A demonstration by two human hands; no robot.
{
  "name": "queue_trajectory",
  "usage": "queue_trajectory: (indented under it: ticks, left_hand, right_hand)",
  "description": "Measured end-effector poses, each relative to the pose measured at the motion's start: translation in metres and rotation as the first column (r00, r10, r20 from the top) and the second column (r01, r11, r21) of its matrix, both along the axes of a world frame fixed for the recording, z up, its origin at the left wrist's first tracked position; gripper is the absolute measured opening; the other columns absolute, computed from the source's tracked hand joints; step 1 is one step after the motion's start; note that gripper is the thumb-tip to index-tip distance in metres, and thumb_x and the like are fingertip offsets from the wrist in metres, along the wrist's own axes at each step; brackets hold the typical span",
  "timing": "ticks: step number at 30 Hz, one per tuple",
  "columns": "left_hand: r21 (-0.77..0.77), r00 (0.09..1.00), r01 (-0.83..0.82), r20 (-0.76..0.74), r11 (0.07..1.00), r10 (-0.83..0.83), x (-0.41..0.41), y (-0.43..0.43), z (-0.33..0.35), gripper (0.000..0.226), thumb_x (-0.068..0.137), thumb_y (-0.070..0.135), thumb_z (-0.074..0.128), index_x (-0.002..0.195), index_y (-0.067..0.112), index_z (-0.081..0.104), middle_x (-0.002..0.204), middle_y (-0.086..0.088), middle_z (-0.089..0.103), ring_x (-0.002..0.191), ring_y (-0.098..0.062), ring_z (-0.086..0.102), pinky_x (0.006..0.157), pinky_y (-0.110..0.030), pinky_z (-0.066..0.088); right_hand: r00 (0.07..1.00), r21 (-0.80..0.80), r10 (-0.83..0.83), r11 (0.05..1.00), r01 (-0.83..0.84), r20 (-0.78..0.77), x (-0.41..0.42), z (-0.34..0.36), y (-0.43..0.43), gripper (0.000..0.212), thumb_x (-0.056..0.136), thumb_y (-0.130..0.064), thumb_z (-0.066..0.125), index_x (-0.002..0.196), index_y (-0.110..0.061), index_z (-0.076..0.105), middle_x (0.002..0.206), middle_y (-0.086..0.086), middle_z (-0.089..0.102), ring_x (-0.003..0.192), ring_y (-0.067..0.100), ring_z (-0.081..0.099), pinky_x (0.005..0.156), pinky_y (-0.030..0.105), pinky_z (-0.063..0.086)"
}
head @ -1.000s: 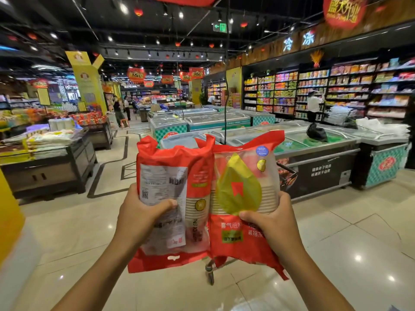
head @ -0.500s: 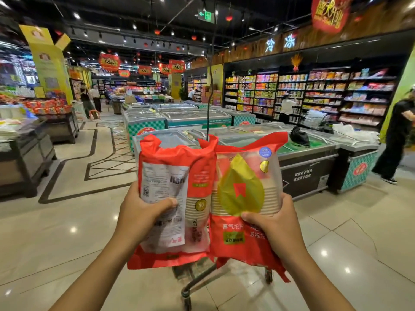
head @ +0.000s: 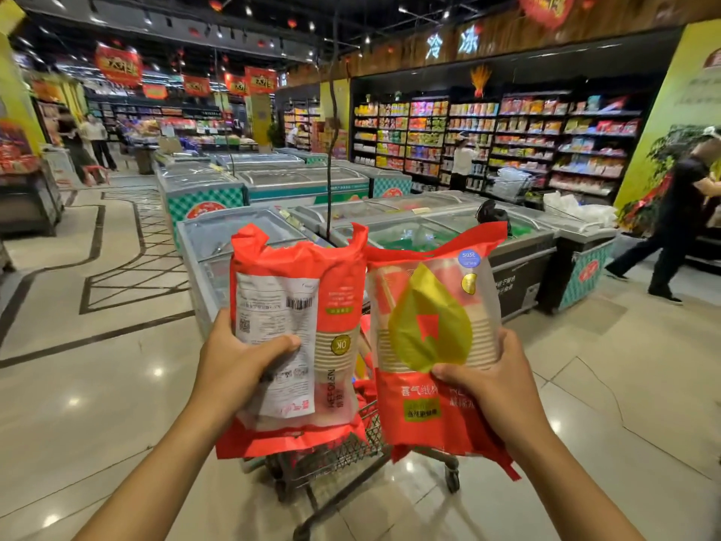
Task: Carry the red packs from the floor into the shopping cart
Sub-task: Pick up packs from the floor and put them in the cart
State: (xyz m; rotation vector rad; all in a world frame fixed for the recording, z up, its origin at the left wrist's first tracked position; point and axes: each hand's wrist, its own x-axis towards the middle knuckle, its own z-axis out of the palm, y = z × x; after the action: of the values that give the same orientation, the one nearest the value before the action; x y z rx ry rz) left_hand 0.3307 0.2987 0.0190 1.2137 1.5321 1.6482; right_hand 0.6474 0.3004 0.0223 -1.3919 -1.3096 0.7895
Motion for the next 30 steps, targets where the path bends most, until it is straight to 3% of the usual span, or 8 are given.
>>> queue_trajectory:
  ticks: [5,9,15,18,21,26,28,30]
  left_hand:
    - [-0.031,1.0,-0.021,-0.009,0.999,0.021,0.002,0.055,-0.009,0.085,0.038,0.042,0.089,0.118,0.022,0.065,0.104,0.004,0.079,0.094,-0.017,0.077,0.083,-0.044,0.062]
    - [-0.074,0.998,-0.062,-0.035,0.995,0.06,0.001,0.107,-0.018,0.083,0.039,0.04,0.091,0.115,0.022,0.064,0.103,0.002,0.079,0.092,-0.018,0.077,0.086,-0.049,0.062]
    - [-0.09,0.99,-0.14,-0.045,0.986,0.136,0.005,0.198,-0.03,0.084,0.038,0.044,0.09,0.117,0.024,0.065,0.107,0.002,0.079,0.096,-0.021,0.077,0.09,-0.055,0.061]
    - [-0.116,0.981,-0.19,-0.048,0.975,0.186,0.006,0.237,-0.039,0.085,0.039,0.042,0.09,0.119,0.021,0.067,0.106,0.003,0.08,0.095,-0.018,0.077,0.092,-0.052,0.06]
    - [-0.146,0.975,-0.22,-0.04,0.964,0.217,0.003,0.266,-0.054,0.078,0.047,0.035,0.093,0.119,0.02,0.067,0.108,0.004,0.079,0.096,-0.018,0.077,0.092,-0.05,0.06]
    - [-0.226,0.959,-0.28,-0.029,0.933,0.28,-0.012,0.298,-0.089,0.047,0.074,0.005,0.09,0.113,0.022,0.069,0.104,0.004,0.08,0.093,-0.019,0.078,0.091,-0.051,0.06]
    - [-0.259,0.949,-0.312,-0.034,0.914,0.314,-0.021,0.31,-0.104,0.049,0.074,0.007,0.091,0.115,0.021,0.068,0.106,0.003,0.08,0.093,-0.02,0.078,0.09,-0.052,0.06]
    - [-0.309,0.94,-0.334,-0.036,0.89,0.34,-0.032,0.321,-0.122,0.051,0.073,0.009,0.092,0.116,0.019,0.067,0.106,0.001,0.079,0.093,-0.022,0.077,0.087,-0.05,0.061]
  right_hand:
    - [0.999,-0.007,-0.014,1.0,0.014,-0.032,0.012,-0.007,0.064,0.076,0.056,-0.027,0.101,0.112,-0.028,0.051,0.107,-0.003,0.07,0.09,0.017,0.071,0.08,0.047,0.059]
    - [0.999,-0.007,-0.007,1.0,0.007,-0.054,0.022,-0.016,0.127,0.077,0.054,-0.027,0.1,0.113,-0.025,0.051,0.107,-0.001,0.068,0.091,0.017,0.069,0.072,0.038,0.056]
    - [0.999,-0.01,0.034,0.999,-0.035,-0.041,0.041,-0.028,0.252,0.075,0.056,-0.027,0.1,0.111,-0.024,0.05,0.105,-0.001,0.067,0.094,0.021,0.069,0.08,0.047,0.058]
    - [0.996,-0.037,0.072,0.997,-0.074,-0.061,0.048,-0.036,0.309,0.077,0.054,-0.029,0.099,0.112,-0.024,0.049,0.107,0.001,0.068,0.091,0.019,0.07,0.076,0.042,0.057]
    - [0.99,-0.052,0.113,0.992,-0.118,-0.083,0.05,-0.047,0.36,0.071,0.063,-0.015,0.097,0.115,-0.019,0.05,0.107,0.003,0.068,0.09,0.019,0.068,0.076,0.041,0.056]
    - [0.982,-0.165,0.164,0.97,-0.178,-0.093,0.031,-0.083,0.422,0.081,0.047,-0.033,0.097,0.114,-0.023,0.051,0.108,0.001,0.068,0.093,0.022,0.069,0.085,0.051,0.058]
    - [0.973,-0.214,0.205,0.951,-0.224,-0.107,0.019,-0.096,0.442,0.08,0.046,-0.034,0.095,0.113,-0.024,0.051,0.107,0.003,0.069,0.091,0.023,0.072,0.081,0.05,0.061]
    - [0.959,-0.255,0.245,0.927,-0.274,-0.139,0.006,-0.112,0.462,0.074,0.057,-0.02,0.098,0.115,-0.02,0.051,0.106,0.007,0.07,0.079,0.018,0.073,0.069,0.041,0.062]
